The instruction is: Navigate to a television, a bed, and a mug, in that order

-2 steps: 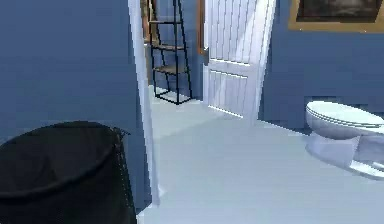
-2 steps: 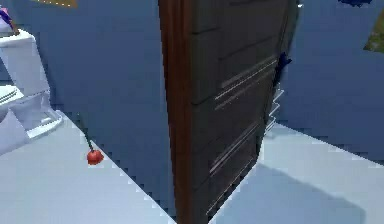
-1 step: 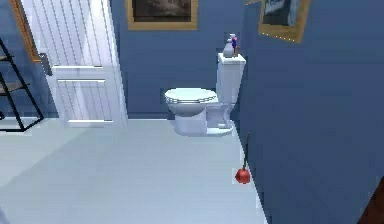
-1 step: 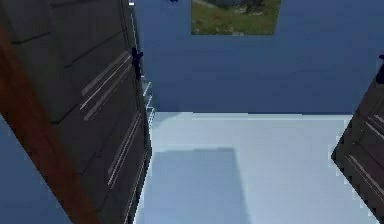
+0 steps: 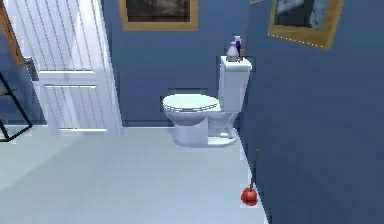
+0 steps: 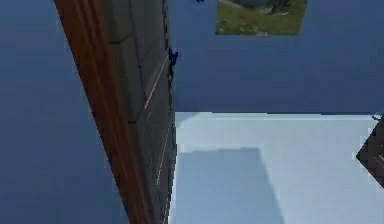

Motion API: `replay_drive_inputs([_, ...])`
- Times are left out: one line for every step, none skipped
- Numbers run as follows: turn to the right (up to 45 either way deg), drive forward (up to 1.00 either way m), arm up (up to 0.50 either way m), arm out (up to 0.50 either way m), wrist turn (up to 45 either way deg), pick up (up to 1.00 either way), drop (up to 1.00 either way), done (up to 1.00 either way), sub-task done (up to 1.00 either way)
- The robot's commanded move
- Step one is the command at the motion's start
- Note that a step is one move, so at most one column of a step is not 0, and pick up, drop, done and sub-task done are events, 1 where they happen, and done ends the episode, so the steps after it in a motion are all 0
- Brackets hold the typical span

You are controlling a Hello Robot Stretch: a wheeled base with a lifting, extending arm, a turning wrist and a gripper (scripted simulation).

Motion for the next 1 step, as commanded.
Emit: replay_drive_inputs([0.0,0.3,0.0,0.0,0.0,0.0,0.0,0.0,0.0])
